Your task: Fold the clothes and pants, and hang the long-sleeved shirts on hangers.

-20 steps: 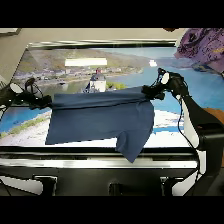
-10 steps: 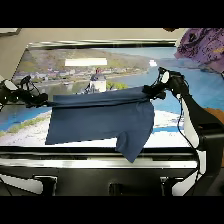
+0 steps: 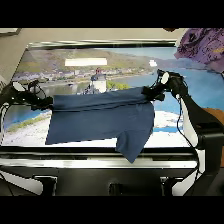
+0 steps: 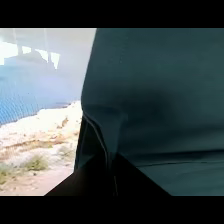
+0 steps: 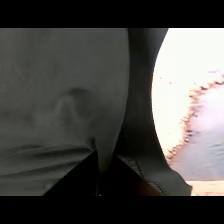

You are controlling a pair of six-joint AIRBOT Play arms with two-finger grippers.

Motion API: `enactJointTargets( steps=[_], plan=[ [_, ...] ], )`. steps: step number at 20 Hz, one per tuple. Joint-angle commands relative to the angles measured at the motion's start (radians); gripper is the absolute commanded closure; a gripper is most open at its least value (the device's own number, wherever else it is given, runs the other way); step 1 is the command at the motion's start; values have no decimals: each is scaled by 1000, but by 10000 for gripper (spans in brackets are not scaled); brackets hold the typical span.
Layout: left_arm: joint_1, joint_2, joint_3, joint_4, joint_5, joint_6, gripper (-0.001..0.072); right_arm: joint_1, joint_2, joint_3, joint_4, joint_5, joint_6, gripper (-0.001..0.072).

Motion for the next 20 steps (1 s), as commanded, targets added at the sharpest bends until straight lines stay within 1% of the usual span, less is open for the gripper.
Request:
enactJointTargets(
  steps=[1,2,3,4,5,6,7,8,9,10,12,13,15,17,20],
  plan=[
    [-13,-2,1,-3,11,-1,579,1,0,0,28,3,-14,609],
    [-13,0,2,-3,11,-4,452,1,0,0,30,9,-12,547],
    [-11,4,6,-4,8,-5,273,1,4,1,35,19,-5,504],
    [-9,11,16,-3,3,-5,162,0,14,1,40,28,-6,407],
    [-4,23,36,-2,-6,-4,128,0,34,1,39,34,-7,311],
    [5,34,65,0,-25,-3,71,-7,63,4,38,38,-19,292],
    [19,50,101,1,-54,2,41,-21,102,5,46,41,-37,291],
    [36,68,135,5,-90,14,41,-44,143,5,51,52,-56,290],
    [60,96,155,1,-116,21,41,-77,185,5,55,78,-83,270],
    [91,128,153,-34,-121,15,41,-120,225,2,55,124,-123,213],
    [152,197,115,-97,-143,15,41,-215,288,-39,68,237,-200,214],
    [182,237,66,-125,-147,15,41,-264,323,-95,113,280,-239,214],
    [230,323,-74,-154,-146,15,42,-347,414,-293,269,278,-295,214],
    [260,412,-243,-190,-128,16,42,-379,521,-552,395,246,-328,214],
    [267,527,-458,-204,-93,15,42,-349,652,-903,502,202,-355,217]
  ],
)
